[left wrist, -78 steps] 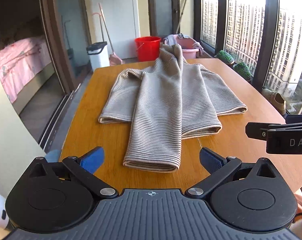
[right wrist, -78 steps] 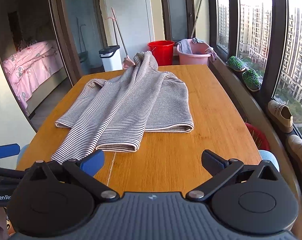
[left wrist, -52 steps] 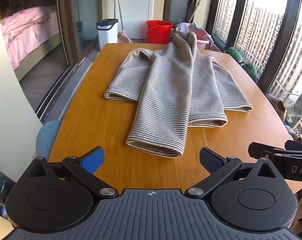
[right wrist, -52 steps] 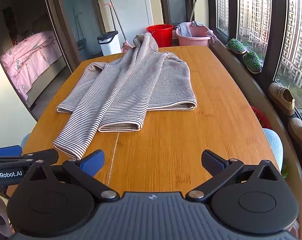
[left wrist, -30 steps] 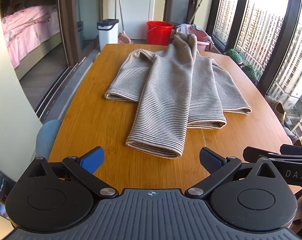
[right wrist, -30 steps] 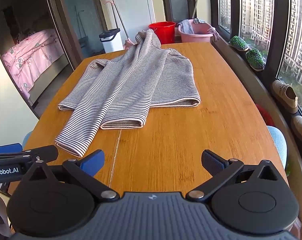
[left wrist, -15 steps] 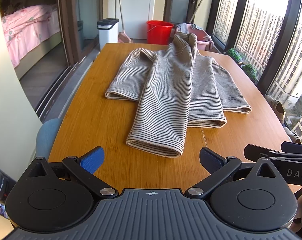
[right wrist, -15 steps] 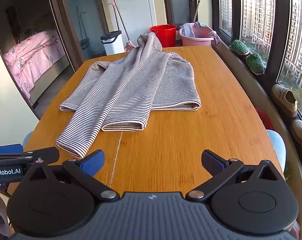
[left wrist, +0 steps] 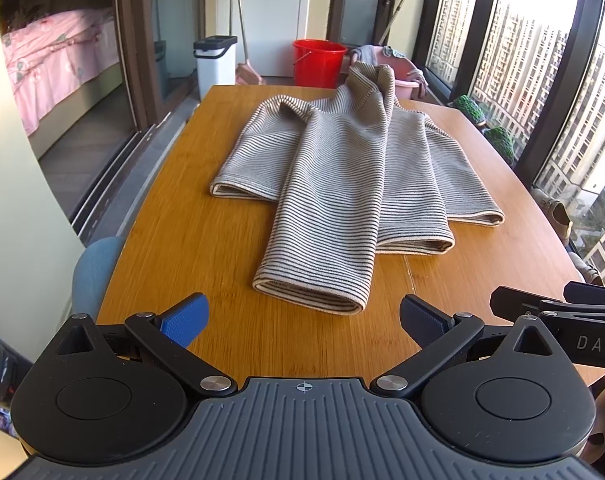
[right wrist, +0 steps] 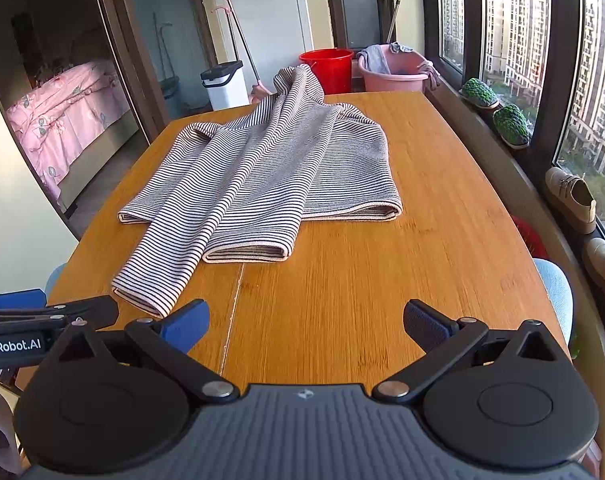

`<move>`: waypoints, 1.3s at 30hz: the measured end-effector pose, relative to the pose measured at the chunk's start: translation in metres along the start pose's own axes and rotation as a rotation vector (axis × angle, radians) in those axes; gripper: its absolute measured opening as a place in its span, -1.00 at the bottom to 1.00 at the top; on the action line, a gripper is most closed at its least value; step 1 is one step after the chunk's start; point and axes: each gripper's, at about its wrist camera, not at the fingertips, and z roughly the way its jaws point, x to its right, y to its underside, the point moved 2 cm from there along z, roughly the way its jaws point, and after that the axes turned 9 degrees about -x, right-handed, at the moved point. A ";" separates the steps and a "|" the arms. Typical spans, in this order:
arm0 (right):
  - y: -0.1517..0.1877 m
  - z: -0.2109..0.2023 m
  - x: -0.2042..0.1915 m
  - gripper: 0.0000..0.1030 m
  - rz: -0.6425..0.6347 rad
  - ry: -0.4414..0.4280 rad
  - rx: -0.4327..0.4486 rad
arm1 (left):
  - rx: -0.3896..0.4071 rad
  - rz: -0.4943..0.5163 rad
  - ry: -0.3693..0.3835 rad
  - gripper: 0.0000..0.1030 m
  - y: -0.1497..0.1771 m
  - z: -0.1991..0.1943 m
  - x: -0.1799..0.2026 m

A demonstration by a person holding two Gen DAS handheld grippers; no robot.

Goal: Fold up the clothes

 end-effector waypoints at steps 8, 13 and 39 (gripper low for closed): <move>-0.001 0.000 -0.001 1.00 -0.003 -0.003 -0.002 | -0.004 0.002 0.002 1.00 0.000 -0.001 -0.001; -0.001 0.000 -0.001 1.00 -0.004 -0.004 -0.001 | -0.004 0.004 0.002 1.00 0.001 -0.001 -0.001; -0.001 -0.001 0.001 1.00 -0.002 -0.016 -0.004 | -0.005 0.004 -0.005 1.00 0.000 0.000 0.001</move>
